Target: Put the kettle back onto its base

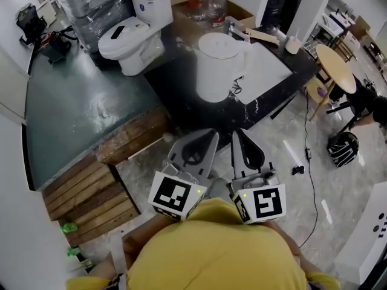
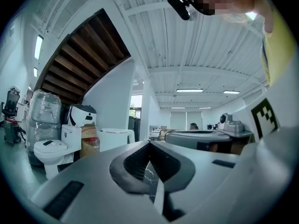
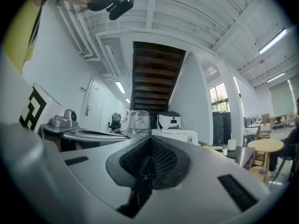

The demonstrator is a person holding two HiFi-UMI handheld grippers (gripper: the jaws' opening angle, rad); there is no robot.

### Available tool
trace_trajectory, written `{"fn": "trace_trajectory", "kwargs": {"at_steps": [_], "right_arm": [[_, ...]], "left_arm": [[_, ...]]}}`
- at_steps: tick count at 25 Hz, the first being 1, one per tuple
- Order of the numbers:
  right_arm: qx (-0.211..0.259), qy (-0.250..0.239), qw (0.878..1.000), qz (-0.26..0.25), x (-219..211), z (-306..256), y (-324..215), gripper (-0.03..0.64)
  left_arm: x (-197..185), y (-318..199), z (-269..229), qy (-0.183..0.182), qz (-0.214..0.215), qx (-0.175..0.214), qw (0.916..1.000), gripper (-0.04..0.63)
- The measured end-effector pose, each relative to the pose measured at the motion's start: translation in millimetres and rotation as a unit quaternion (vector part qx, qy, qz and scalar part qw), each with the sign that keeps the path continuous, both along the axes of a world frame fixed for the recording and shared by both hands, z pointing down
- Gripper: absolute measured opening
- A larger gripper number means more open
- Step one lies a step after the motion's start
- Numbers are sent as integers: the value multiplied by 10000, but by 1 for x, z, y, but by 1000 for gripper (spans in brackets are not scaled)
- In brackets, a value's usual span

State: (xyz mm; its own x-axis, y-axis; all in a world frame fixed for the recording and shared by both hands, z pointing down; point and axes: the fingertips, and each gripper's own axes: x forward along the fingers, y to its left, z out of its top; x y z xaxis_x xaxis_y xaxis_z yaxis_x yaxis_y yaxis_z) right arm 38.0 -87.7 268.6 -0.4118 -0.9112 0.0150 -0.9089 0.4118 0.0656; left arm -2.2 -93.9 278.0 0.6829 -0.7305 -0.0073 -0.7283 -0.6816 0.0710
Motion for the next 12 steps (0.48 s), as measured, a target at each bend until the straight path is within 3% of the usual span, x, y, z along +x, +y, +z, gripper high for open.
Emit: {"fn": "trace_trajectory", "kwargs": {"at_steps": [12], "right_arm": [[-40, 5, 9999, 111, -2, 5, 11, 15]], "left_arm": [[-2, 9, 13, -68, 129, -147, 9998, 3]]}}
